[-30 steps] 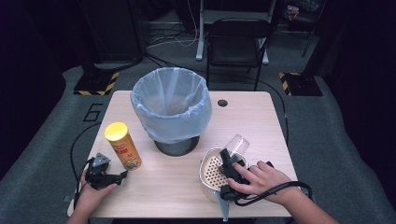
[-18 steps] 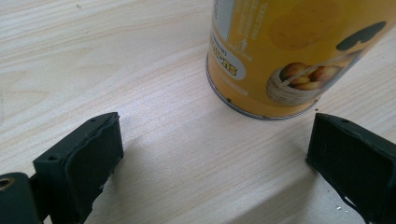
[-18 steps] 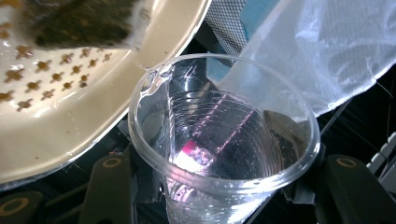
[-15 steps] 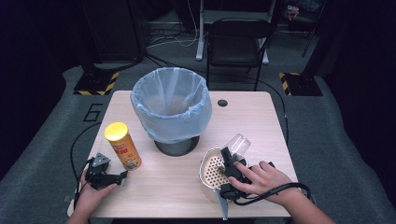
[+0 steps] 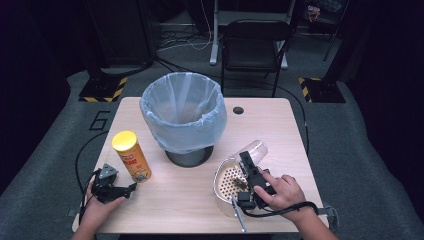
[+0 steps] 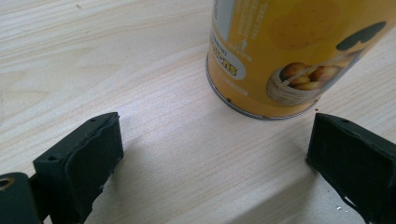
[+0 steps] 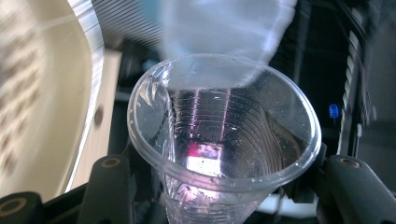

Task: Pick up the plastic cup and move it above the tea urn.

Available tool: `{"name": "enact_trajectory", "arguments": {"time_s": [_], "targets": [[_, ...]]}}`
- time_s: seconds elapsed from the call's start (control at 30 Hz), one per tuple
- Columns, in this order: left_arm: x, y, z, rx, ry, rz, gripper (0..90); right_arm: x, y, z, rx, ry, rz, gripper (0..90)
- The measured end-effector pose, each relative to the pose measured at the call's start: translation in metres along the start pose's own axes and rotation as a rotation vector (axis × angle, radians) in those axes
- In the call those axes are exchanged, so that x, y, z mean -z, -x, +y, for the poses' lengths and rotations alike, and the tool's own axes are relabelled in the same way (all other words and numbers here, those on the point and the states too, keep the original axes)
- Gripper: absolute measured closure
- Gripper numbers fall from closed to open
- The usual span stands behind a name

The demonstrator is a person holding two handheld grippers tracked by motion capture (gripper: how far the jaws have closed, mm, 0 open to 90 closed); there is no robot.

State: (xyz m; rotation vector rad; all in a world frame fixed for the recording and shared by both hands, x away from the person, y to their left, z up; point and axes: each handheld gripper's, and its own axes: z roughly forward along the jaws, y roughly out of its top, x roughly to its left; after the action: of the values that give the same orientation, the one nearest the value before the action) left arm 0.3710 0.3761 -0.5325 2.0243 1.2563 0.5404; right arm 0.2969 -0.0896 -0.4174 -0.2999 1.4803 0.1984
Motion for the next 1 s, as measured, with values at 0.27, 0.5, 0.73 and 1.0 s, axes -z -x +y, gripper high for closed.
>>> {"name": "enact_trajectory", "arguments": {"time_s": [0.27, 0.5, 0.73, 1.0], "targets": [[0.0, 0.0, 0.0, 0.0, 0.0, 0.0, 3.3, -0.013, 0.037, -0.014, -0.814, 0.074, 0.016, 41.4], [0.001, -0.002, 0.0, 0.012, -0.006, 0.016, 3.3, -0.033, 0.066, -0.052, -1.464, 0.171, 0.203, 41.6], [0.0, -0.002, 0.0, 0.011, -0.004, 0.017, 2.9, -0.042, 0.087, -0.069, -1.68, 0.258, 0.292, 41.6], [0.001, -0.001, -0.001, -0.017, -0.011, -0.017, 0.0, -0.068, 0.122, -0.067, -1.628, 0.263, 0.299, 41.2]]}}
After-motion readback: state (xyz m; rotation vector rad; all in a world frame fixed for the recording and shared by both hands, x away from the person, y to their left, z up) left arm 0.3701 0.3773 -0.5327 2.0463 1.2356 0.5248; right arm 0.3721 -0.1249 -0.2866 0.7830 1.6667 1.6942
